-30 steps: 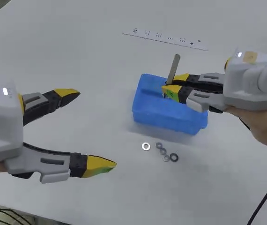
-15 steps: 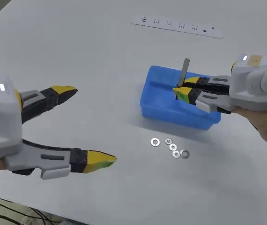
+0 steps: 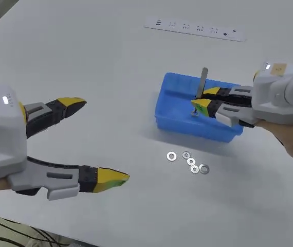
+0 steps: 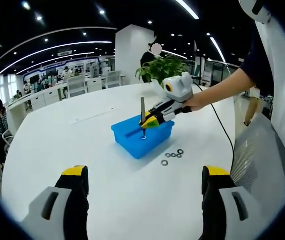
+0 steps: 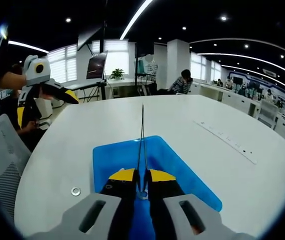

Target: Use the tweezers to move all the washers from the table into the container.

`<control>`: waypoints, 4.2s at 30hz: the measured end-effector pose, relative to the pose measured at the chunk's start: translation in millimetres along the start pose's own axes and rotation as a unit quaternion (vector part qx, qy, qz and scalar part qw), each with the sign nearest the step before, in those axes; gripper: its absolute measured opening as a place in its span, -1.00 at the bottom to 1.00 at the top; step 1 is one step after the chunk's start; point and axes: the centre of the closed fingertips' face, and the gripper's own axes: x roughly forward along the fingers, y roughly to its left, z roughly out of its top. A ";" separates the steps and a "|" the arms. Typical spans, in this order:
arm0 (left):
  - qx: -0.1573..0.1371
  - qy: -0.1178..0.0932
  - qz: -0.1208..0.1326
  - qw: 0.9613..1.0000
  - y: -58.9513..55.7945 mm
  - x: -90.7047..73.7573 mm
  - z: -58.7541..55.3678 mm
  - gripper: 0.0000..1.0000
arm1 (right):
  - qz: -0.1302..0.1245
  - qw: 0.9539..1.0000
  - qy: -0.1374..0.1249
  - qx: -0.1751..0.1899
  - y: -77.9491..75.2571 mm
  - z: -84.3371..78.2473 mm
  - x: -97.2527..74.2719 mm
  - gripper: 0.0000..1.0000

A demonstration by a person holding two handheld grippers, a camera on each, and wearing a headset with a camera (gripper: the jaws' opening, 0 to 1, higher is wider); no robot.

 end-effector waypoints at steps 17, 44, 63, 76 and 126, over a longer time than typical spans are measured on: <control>0.005 -0.064 -0.043 0.997 12.1 49.1 52.8 0.97 | -0.005 1.000 -0.002 -0.006 4.2 10.2 -9.9 -0.85; 0.076 -0.075 -0.174 0.979 -9.8 134.8 107.0 -0.08 | 0.024 0.998 0.005 -0.060 23.8 21.3 -13.7 -0.84; 0.116 -0.048 -0.220 0.967 -27.8 131.5 107.8 -0.82 | 0.037 0.997 0.006 -0.073 30.1 22.2 -14.3 -0.84; 0.187 -0.037 -0.214 0.958 -29.9 129.1 108.4 -0.89 | 0.031 0.996 0.013 -0.086 30.6 23.9 -17.5 -0.80; 0.220 -0.086 -0.136 0.962 -51.7 42.1 99.0 -0.88 | 0.021 0.994 0.081 -0.063 99.2 -18.0 -103.0 0.35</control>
